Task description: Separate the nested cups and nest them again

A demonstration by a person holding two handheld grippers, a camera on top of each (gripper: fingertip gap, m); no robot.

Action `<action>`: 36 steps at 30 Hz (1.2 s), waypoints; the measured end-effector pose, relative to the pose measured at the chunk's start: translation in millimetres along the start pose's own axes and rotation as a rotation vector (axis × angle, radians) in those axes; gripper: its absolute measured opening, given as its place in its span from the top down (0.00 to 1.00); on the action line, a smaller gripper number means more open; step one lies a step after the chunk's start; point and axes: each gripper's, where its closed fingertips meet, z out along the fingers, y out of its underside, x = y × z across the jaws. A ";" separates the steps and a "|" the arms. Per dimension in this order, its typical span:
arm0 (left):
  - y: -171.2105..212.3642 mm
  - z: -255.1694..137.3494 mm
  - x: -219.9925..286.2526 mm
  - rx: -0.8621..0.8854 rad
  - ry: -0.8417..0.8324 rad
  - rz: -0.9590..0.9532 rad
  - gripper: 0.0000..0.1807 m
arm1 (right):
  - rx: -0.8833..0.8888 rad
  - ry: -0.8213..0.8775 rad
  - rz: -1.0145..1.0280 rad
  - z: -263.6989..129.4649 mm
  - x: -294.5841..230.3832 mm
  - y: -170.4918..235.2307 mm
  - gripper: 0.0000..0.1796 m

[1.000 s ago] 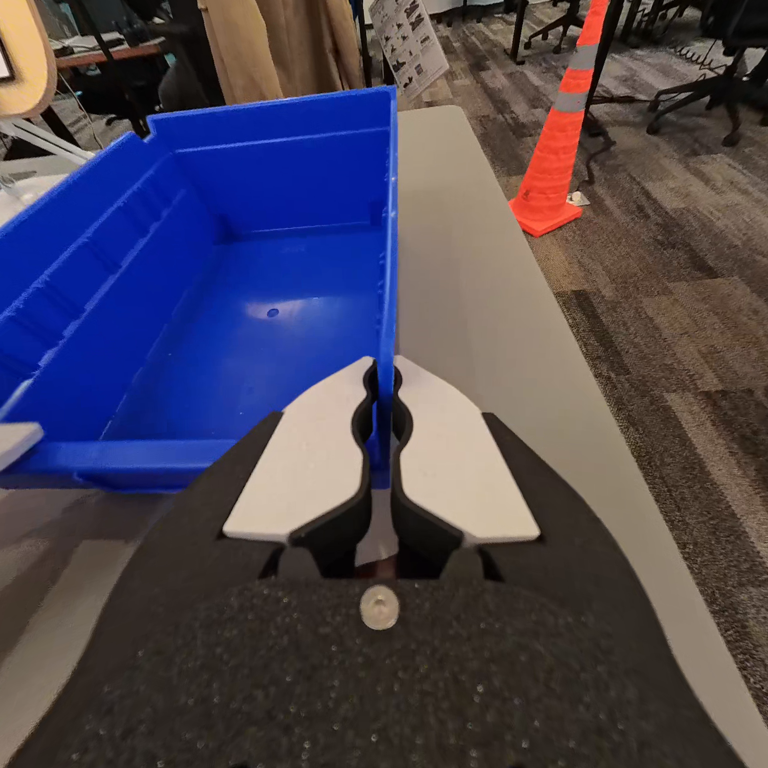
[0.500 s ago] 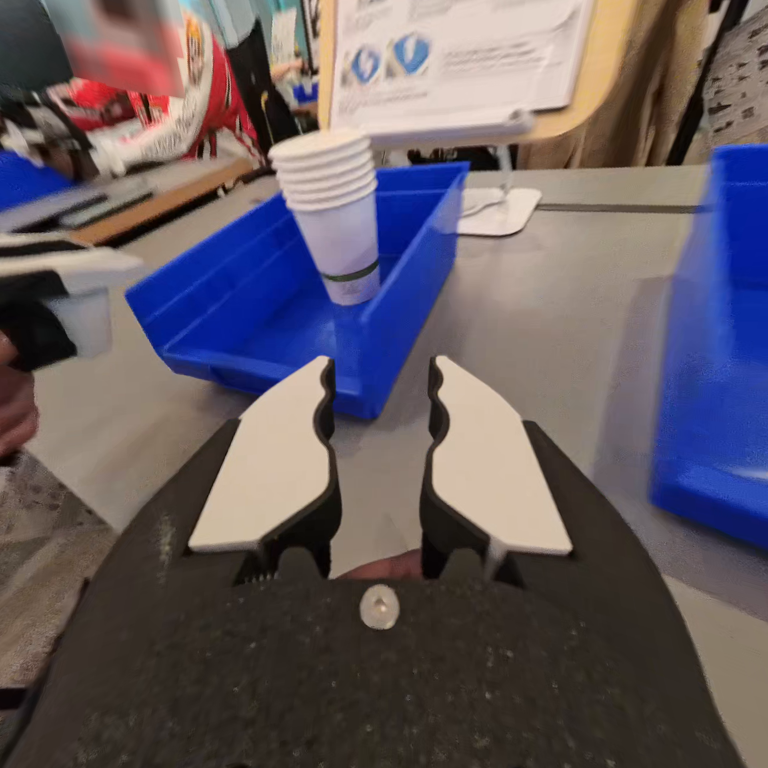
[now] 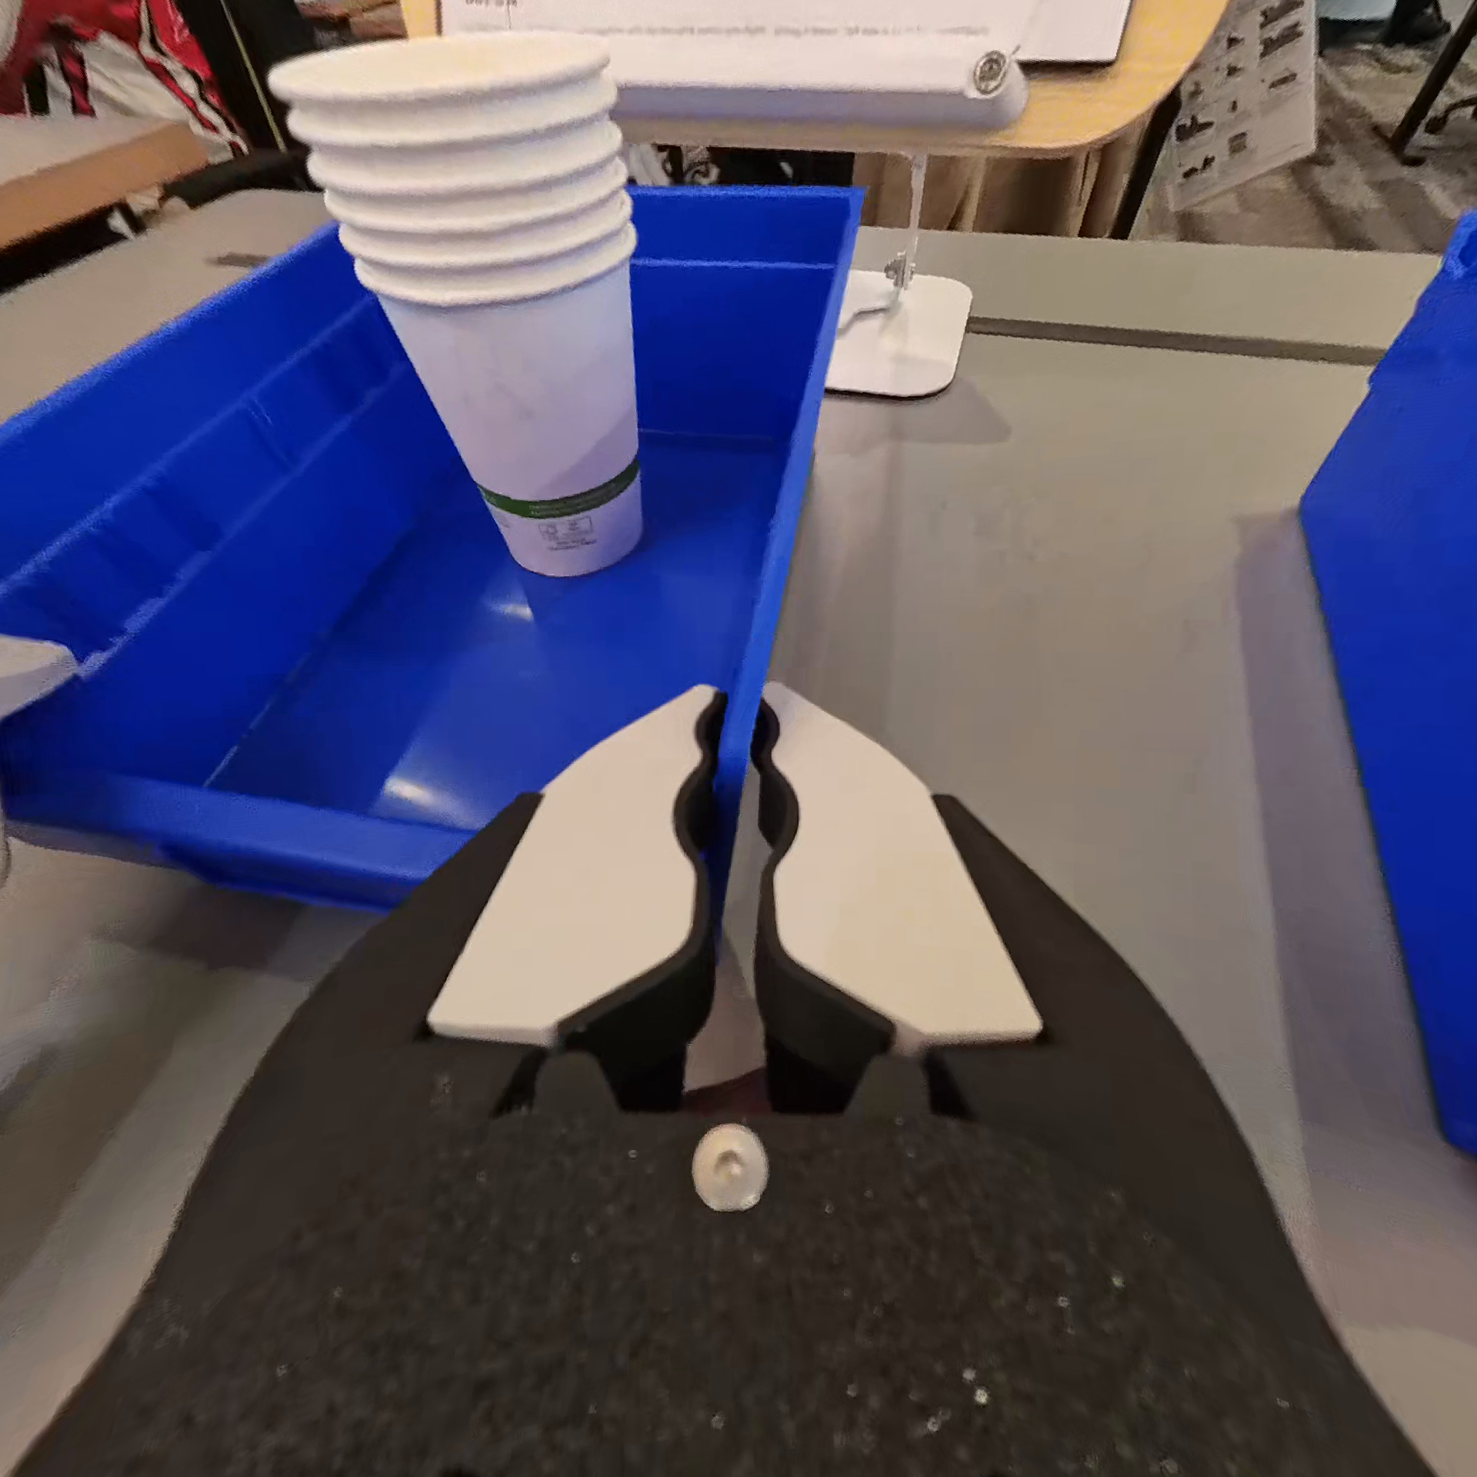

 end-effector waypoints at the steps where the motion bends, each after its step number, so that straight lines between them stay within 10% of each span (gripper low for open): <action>1: -1.3 -2.7 -2.8 0.000 -0.003 0.003 0.99 | 0.003 0.005 0.022 -1.4 -4.0 -0.6 0.97; 18: -22.5 -2.5 -215.6 -0.020 -0.015 0.110 0.99 | 0.019 -0.044 0.065 61.3 -210.0 -21.8 0.96; 31: -15.0 13.7 -238.4 0.032 0.064 0.101 0.97 | 0.048 -0.184 0.007 64.0 -232.3 -15.0 0.89; 36: -28.3 -29.1 -260.9 0.166 -0.099 0.017 0.78 | 0.230 -0.231 -0.022 -10.7 -177.9 -40.8 0.74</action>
